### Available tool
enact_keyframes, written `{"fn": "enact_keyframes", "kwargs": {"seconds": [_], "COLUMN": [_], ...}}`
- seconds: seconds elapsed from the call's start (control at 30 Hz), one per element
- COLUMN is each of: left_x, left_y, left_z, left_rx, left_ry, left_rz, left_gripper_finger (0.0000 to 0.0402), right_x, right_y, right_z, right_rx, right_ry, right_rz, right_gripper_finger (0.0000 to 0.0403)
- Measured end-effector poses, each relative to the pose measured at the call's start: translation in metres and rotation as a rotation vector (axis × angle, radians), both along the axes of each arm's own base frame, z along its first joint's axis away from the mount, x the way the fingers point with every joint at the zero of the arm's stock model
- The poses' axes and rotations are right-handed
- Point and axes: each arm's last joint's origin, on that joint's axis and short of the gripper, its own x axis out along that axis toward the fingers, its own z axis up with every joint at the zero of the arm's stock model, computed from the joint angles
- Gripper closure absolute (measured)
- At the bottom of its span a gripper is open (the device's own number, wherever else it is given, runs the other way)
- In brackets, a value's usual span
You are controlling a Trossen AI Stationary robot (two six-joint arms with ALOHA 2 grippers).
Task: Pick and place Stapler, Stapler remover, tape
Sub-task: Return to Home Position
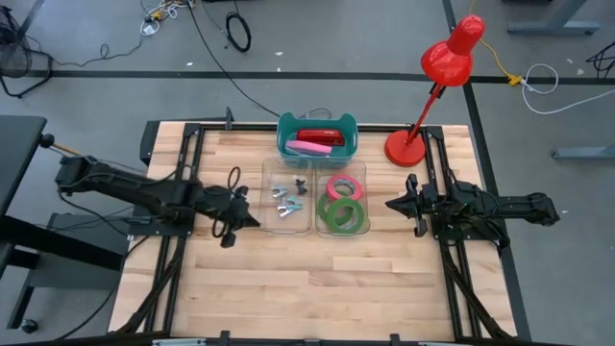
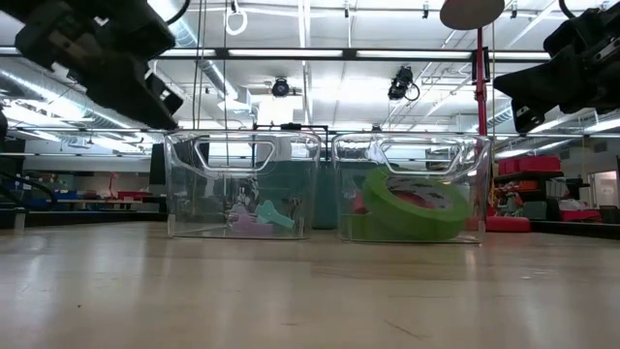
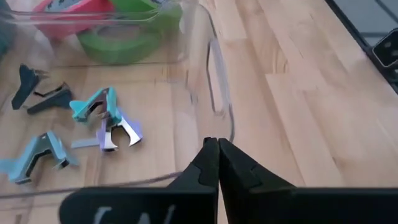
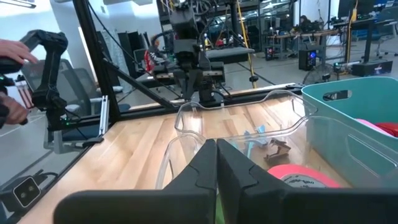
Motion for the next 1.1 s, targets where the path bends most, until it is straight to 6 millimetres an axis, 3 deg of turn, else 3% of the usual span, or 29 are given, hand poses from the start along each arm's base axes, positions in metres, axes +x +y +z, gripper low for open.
{"fn": "enact_keyframes", "kwargs": {"seconds": [0.4,0.67,0.93,1.1], "left_x": [-0.037,-0.047,-0.062,-0.066], "left_y": [0.003,0.004,0.007,0.007], "left_z": [-0.043,-0.038,-0.053,-0.052], "left_rx": [-0.086,-0.067,-0.043,-0.042], "left_ry": [-0.163,-0.279,-0.364,-0.379], "left_rz": [-0.029,-0.064,-0.04,-0.04], "left_gripper_finger": [0.0398,0.0399,0.0399,0.0397], "right_x": [0.0,0.0,0.0,0.0], "right_y": [0.0,0.0,0.0,0.0], "right_z": [0.0,0.0,0.0,0.0], "right_rx": [0.0,0.0,0.0,0.0], "right_ry": [0.0,0.0,0.0,0.0], "right_rz": [0.0,0.001,0.0,0.0], "right_gripper_finger": [0.0396,0.0396,0.0396,0.0396]}}
